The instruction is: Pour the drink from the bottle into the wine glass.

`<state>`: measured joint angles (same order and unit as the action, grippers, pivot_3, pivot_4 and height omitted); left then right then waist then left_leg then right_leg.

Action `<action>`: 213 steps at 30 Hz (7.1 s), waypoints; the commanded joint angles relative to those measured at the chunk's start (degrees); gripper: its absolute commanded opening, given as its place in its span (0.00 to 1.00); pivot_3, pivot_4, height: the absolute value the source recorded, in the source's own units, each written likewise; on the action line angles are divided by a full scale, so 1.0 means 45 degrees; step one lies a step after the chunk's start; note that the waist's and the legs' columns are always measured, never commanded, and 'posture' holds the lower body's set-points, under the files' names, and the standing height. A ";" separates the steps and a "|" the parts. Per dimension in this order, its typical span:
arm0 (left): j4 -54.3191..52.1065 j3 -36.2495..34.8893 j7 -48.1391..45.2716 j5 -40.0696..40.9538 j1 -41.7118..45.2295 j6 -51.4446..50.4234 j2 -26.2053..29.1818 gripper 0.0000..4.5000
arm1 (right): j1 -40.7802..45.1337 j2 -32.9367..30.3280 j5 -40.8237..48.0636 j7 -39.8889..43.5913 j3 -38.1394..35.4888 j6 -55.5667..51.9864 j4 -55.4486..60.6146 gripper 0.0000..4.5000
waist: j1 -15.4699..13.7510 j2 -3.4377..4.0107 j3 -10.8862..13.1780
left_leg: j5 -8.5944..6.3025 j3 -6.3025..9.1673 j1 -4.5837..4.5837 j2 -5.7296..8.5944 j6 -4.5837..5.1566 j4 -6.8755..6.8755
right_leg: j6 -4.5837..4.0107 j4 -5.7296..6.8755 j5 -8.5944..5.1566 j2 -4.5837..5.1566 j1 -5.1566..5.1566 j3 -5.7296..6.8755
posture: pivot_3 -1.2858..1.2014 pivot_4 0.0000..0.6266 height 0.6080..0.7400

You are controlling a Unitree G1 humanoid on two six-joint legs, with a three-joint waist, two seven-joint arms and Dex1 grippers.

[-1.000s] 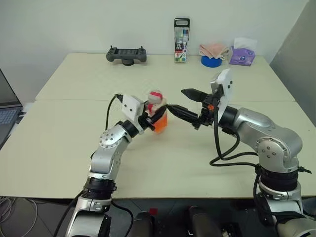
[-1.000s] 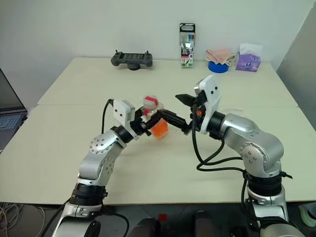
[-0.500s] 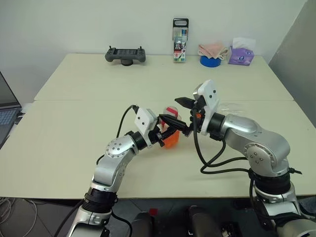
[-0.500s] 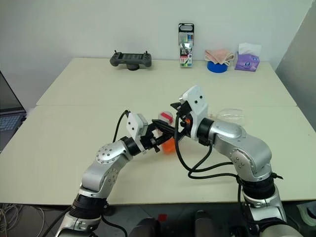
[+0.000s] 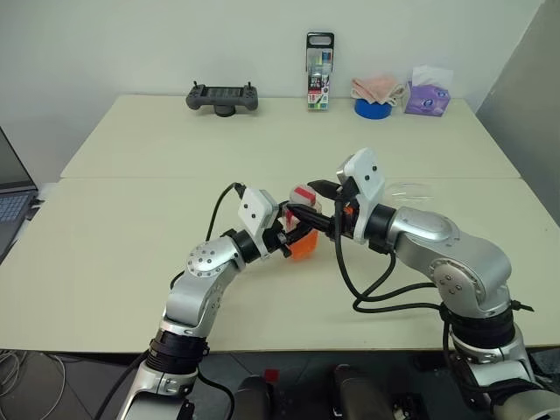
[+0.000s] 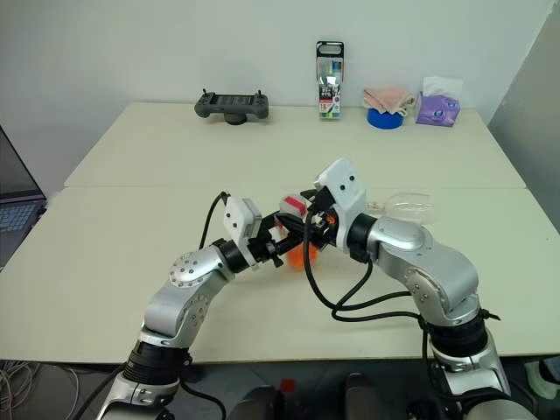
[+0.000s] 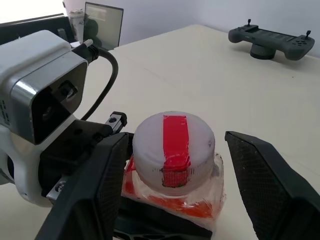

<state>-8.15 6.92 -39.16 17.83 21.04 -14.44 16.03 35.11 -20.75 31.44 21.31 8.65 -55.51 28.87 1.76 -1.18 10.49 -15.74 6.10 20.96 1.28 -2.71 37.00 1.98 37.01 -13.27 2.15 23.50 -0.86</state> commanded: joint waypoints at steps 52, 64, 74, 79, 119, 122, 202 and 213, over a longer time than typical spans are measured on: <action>0.0568 0.0569 -0.1976 0.0945 0.1081 -0.0593 0.0383 0.41 | 0.2262 -0.3256 0.0690 0.8267 -0.1187 0.2117 -0.1573 0.88 | -0.0182 0.0016 0.0037 | -0.0004 0.0014 0.0021 0.0012 0.0004 0.0006 | -0.0009 -0.0018 0.0004 0.0027 -0.0002 0.0019 | 0.52 0.24 1.00; 0.0955 0.0208 -0.1684 0.0393 0.1821 0.0095 0.0237 0.41 | -0.0016 -0.0838 0.0259 0.0934 -0.1575 -0.1244 0.2905 0.88 | -0.0177 0.0017 0.0036 | 0.0005 0.0007 0.0014 0.0006 -0.0010 0.0011 | -0.0002 0.0000 0.0000 0.0016 0.0002 0.0003 | 0.52 0.24 1.00; 0.0542 0.0275 -0.1872 0.0468 0.1463 0.0005 0.0390 0.41 | -0.0149 0.1407 -0.0590 -0.2741 -0.1040 -0.3473 0.3961 0.88 | -0.0045 0.0018 0.0036 | 0.0005 0.0006 0.0010 0.0004 -0.0009 0.0004 | -0.0004 0.0003 0.0001 0.0011 0.0004 0.0002 | 0.52 0.24 1.00; 0.0565 0.0214 -0.1724 0.0454 0.1511 -0.0131 0.0355 0.41 | -0.0024 0.1803 -0.0815 -0.3311 -0.0868 -0.3855 0.4127 0.88 | -0.0028 0.0018 0.0036 | 0.0005 0.0006 0.0009 0.0005 -0.0008 0.0006 | -0.0002 0.0003 0.0000 0.0009 0.0004 0.0004 | 0.52 0.24 1.00; 0.0791 0.0096 -0.1668 0.0244 0.2013 -0.0117 0.0088 0.41 | 0.0416 -0.0071 -0.0837 -0.2061 0.0411 -0.3981 0.3167 0.40 | -0.0009 0.0018 0.0036 | 0.0003 0.0009 0.0010 0.0003 -0.0004 -0.0001 | 0.0007 -0.0004 -0.0006 0.0005 0.0004 0.0009 | 0.52 0.24 1.00; 0.0586 0.0031 -0.1864 0.0551 0.2193 -0.0163 -0.0018 0.41 | 0.0363 -0.1266 -0.0161 0.1019 0.0376 -0.1486 0.2535 0.40 | -0.0020 0.0017 0.0037 | 0.0003 0.0009 0.0011 0.0004 -0.0004 0.0000 | 0.0009 -0.0006 -0.0007 0.0005 0.0003 0.0011 | 0.52 0.24 1.00; 0.0392 0.0410 -0.2249 0.1130 0.3095 -0.1505 0.0729 0.40 | -0.1167 0.1649 0.1325 -0.5445 -0.2021 -0.3448 0.5804 0.85 | -0.0021 0.0025 0.0072 | 0.0002 -0.0004 0.0016 0.0001 -0.0001 0.0004 | 0.0004 0.0003 -0.0004 0.0004 0.0009 -0.0005 | 0.52 0.24 1.00; 0.0438 0.0578 -0.2487 0.0826 0.2971 -0.1321 0.0599 0.40 | -0.0961 0.2824 -0.1121 -0.7171 -0.0407 -0.3145 0.5329 0.85 | -0.0001 0.0028 0.0071 | 0.0004 -0.0001 0.0012 0.0000 -0.0004 0.0000 | 0.0002 0.0009 -0.0003 0.0002 0.0017 -0.0005 | 0.52 0.24 1.00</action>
<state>-4.44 9.76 -49.73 21.42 33.73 -21.95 18.75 29.85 -8.20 27.99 -10.26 6.79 -71.13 51.81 1.76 -1.06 10.81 -15.73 6.10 21.02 1.28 -2.73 37.00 1.99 37.05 -13.28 2.16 23.58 -0.88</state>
